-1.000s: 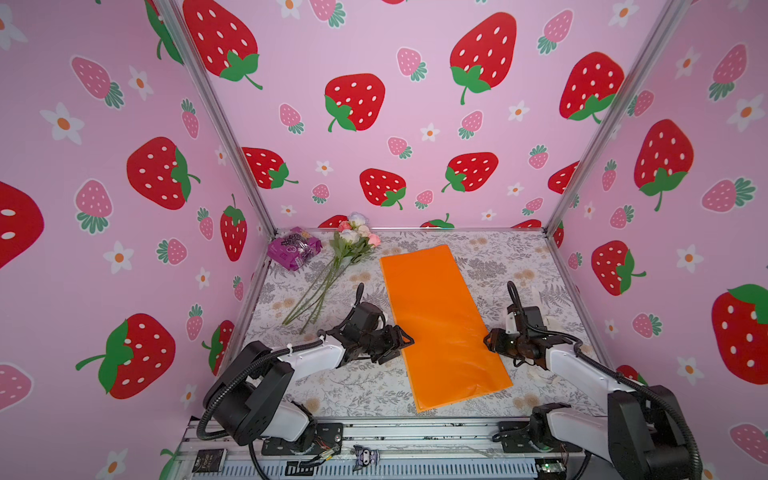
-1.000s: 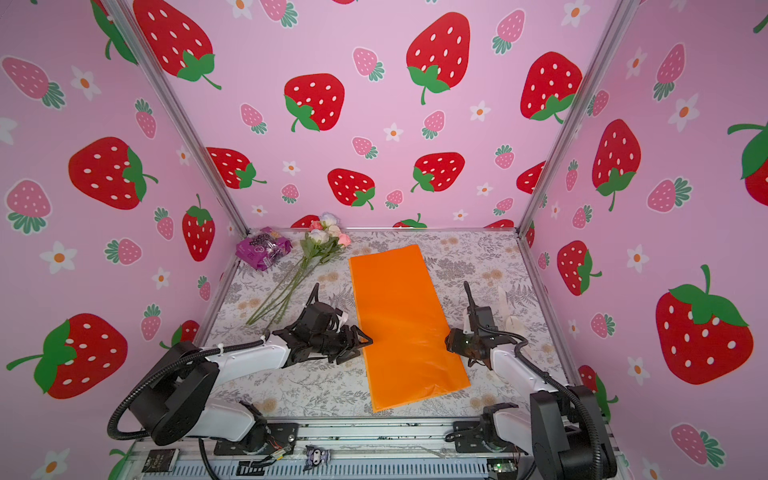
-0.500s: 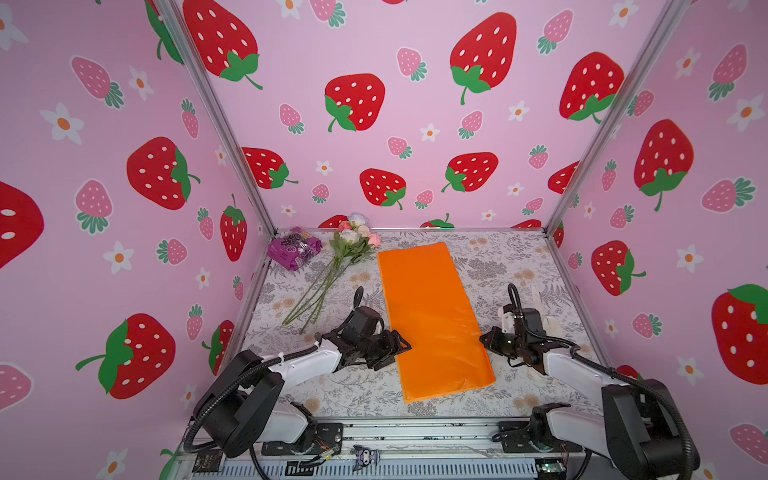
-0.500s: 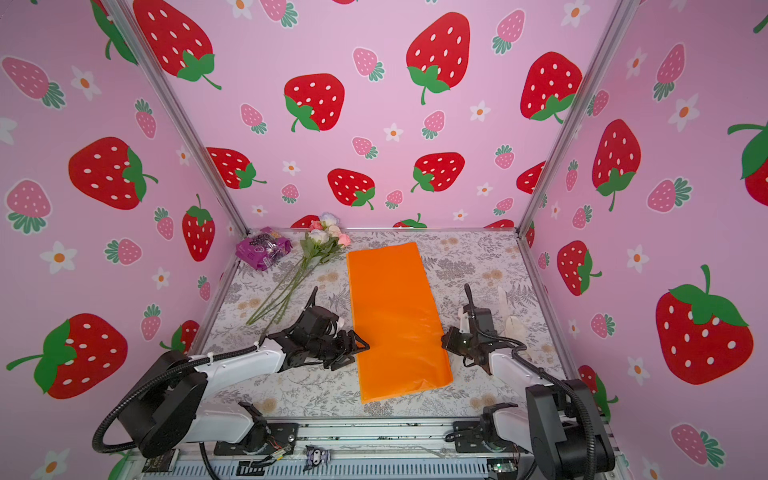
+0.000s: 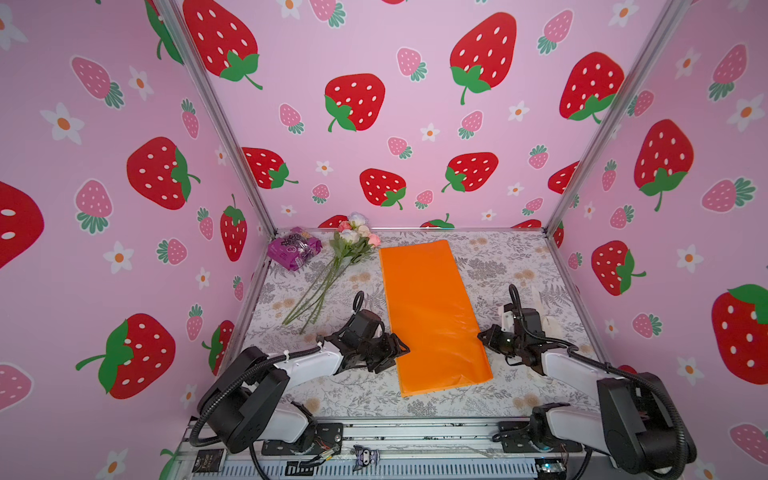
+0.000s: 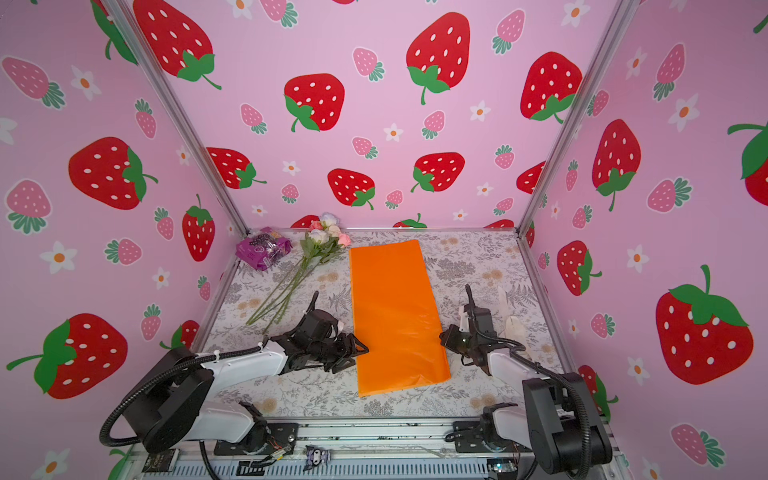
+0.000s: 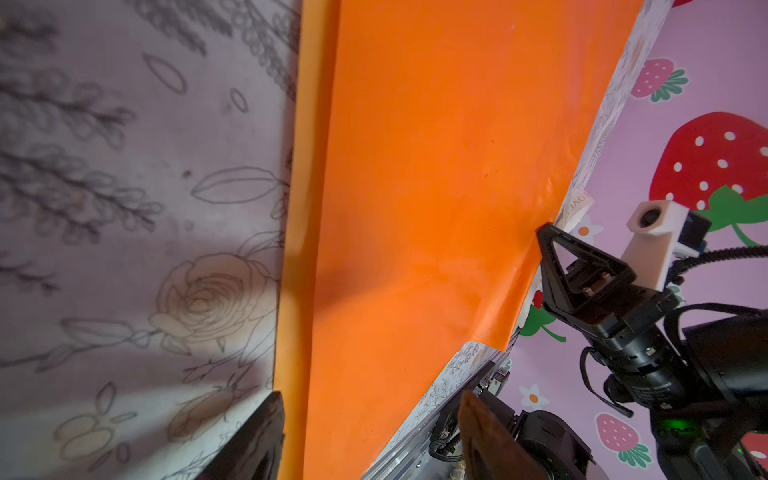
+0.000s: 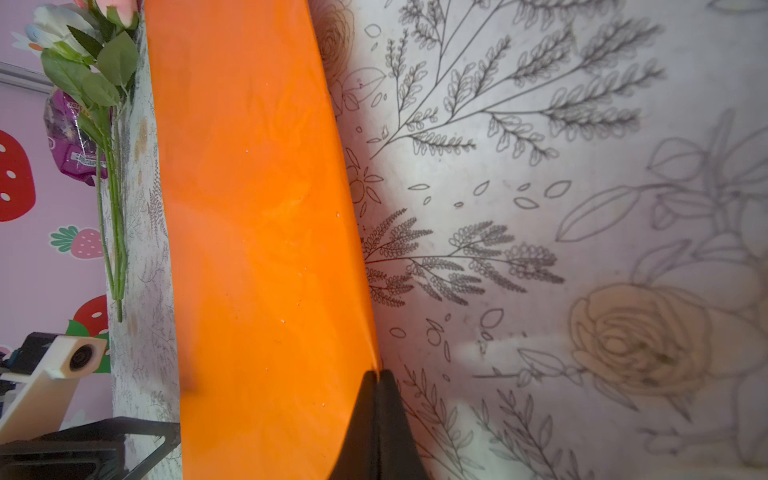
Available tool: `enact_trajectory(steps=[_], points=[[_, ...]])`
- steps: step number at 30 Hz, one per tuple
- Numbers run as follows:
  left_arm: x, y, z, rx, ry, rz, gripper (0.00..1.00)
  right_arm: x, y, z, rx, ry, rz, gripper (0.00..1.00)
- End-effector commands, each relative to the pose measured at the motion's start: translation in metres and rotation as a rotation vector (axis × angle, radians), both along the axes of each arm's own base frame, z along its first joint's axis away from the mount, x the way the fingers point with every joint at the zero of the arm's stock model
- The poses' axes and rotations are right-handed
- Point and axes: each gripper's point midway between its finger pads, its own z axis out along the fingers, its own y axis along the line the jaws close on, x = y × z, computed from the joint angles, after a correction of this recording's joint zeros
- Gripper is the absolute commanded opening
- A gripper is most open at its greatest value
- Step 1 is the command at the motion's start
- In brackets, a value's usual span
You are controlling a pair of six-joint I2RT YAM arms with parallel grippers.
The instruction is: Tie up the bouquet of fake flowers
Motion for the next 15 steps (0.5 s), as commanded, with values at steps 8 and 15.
enact_trajectory(steps=[8,15], points=[[0.001,-0.013,-0.010,-0.059,0.023,0.004,0.63,-0.003,0.000,-0.002,0.015,0.004,-0.006,0.03],[0.009,-0.020,-0.003,-0.108,-0.004,0.020,0.47,-0.005,0.003,-0.006,0.024,0.015,0.016,0.05]])
